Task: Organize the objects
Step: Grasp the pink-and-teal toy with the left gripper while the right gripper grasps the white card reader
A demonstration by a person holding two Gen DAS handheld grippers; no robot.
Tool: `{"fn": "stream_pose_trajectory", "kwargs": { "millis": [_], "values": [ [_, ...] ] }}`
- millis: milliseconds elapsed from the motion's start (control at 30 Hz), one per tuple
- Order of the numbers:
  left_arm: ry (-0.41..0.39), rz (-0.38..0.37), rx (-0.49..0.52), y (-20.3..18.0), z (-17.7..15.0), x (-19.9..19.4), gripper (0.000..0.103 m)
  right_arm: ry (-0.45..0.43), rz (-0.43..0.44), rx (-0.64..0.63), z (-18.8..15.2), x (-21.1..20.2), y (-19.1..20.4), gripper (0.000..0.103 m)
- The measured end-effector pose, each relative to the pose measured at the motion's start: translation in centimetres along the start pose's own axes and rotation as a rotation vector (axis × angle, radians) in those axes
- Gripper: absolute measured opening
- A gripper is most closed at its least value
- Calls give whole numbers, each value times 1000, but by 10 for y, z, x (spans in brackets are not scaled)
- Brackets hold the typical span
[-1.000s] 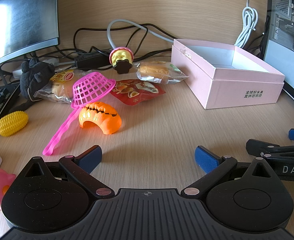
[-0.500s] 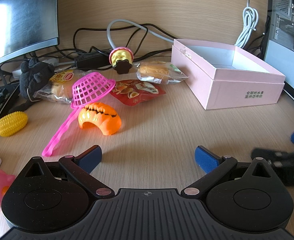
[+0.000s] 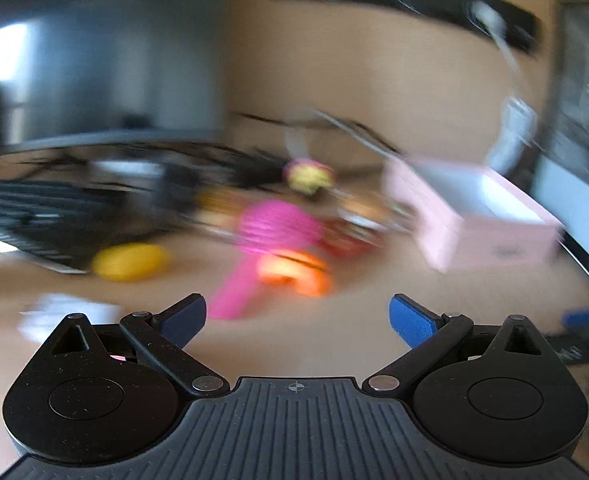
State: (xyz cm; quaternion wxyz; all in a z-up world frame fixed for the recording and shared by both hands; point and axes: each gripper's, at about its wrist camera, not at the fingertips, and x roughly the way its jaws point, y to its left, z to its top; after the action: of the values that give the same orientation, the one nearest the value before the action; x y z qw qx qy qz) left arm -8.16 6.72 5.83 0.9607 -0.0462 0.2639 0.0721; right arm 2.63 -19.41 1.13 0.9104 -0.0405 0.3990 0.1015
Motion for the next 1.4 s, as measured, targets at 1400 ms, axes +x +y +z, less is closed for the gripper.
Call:
{"fn": "stream_pose_trajectory", "kwargs": {
  "millis": [1400],
  "values": [
    [199, 62, -309, 241, -24, -79, 63, -53, 647, -780, 48, 20, 367, 84]
  ]
}}
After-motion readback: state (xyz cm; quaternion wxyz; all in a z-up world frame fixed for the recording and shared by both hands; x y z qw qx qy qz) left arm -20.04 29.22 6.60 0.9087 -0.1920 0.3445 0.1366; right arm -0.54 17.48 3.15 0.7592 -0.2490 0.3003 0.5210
